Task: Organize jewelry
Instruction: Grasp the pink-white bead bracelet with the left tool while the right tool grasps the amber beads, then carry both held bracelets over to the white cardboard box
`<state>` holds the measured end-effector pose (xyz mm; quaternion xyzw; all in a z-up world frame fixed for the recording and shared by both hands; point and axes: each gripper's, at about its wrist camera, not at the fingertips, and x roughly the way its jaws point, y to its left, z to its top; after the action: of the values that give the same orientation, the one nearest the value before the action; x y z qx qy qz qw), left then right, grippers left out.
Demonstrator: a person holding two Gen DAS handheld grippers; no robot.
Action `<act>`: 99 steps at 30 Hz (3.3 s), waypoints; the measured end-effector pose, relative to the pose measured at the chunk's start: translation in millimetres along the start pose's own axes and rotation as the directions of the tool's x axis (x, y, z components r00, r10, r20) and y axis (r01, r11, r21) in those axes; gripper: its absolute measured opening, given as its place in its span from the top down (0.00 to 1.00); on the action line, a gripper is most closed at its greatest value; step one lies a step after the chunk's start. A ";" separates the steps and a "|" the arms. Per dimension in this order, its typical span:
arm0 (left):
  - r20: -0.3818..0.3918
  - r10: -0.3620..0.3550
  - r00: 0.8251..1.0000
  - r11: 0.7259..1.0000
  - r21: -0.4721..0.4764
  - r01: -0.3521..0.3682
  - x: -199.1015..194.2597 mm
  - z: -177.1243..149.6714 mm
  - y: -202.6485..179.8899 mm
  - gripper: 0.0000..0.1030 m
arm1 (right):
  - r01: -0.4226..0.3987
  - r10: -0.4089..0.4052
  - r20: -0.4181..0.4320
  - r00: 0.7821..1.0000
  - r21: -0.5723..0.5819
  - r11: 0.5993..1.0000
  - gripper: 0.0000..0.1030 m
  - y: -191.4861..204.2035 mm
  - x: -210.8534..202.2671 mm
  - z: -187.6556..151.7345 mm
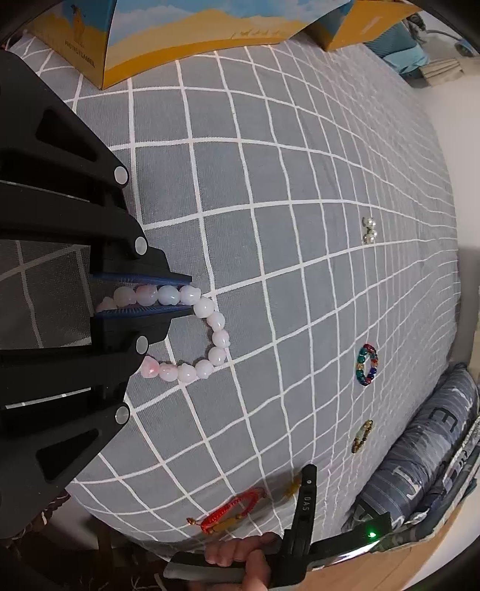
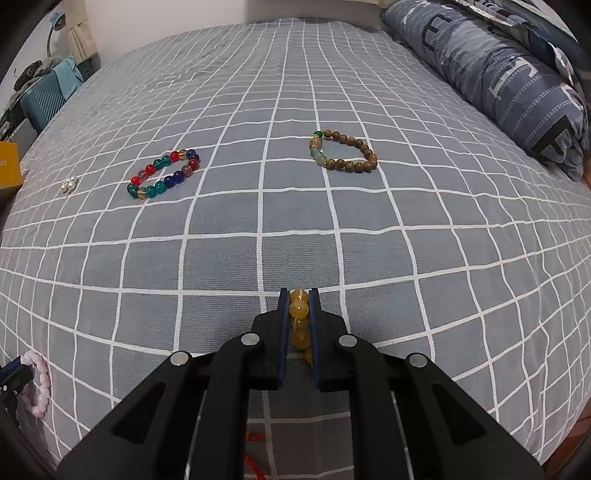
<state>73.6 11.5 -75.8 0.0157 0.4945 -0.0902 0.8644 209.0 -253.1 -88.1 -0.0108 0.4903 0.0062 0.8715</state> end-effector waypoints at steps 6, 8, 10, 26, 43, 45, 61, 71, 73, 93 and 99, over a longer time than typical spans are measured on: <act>0.011 -0.008 1.000 1.000 -0.004 0.008 -6.7 1.4 -1.1 0.90 | 0.006 -0.006 0.005 1.000 0.010 1.000 0.91 -0.6 -3.4 -0.5; 0.016 -0.009 1.000 1.000 -0.004 0.009 -9.5 1.6 -1.8 0.90 | 0.007 -0.007 0.008 1.000 0.013 1.000 0.91 -0.7 -4.4 -1.2; 0.016 -0.011 1.000 1.000 -0.006 0.011 -11.0 2.2 -2.0 0.90 | 0.009 -0.010 0.012 1.000 0.013 1.000 0.91 -0.8 -6.3 -2.1; 0.063 -0.042 0.997 0.999 -0.007 0.043 -40.2 7.9 -9.7 0.90 | 0.005 -0.007 0.100 0.995 0.019 1.000 0.91 -1.2 -44.9 -6.1; 0.136 -0.047 0.990 0.999 -0.004 0.048 -75.0 22.3 -13.8 0.90 | -0.036 0.035 0.193 0.980 0.003 0.999 0.91 14.4 -93.5 -2.2; 0.142 -0.045 0.989 0.999 -0.004 0.046 -77.5 24.6 -13.0 0.90 | -0.043 0.043 0.204 0.978 -0.002 0.999 0.91 17.6 -99.5 -2.7; 0.211 0.037 0.977 0.999 -0.027 -0.032 -110.4 45.5 6.3 0.90 | -0.082 0.094 0.279 0.956 -0.057 0.995 0.91 53.0 -142.2 6.9; 0.266 0.124 0.956 0.990 -0.102 -0.100 -149.7 55.9 44.2 0.90 | -0.132 0.165 0.309 0.937 -0.126 0.983 0.91 93.9 -164.3 26.2; 0.268 0.140 0.953 0.986 -0.125 -0.110 -156.5 56.8 53.5 0.90 | -0.151 0.187 0.305 0.934 -0.139 0.979 0.91 102.6 -166.6 30.5; 0.264 0.390 0.882 0.889 -0.356 -0.287 -250.8 22.3 169.0 0.90 | -0.286 0.408 0.272 0.872 -0.394 0.874 0.91 281.4 -216.5 61.1; 0.224 0.479 0.849 0.827 -0.440 -0.350 -275.1 -7.2 212.0 0.90 | -0.334 0.488 0.235 0.841 -0.483 0.809 0.91 353.6 -233.1 53.9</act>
<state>-32.3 259.4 143.2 -0.0598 0.3375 0.1992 0.9181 126.5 101.7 134.6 -0.0901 0.3050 0.3056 0.8975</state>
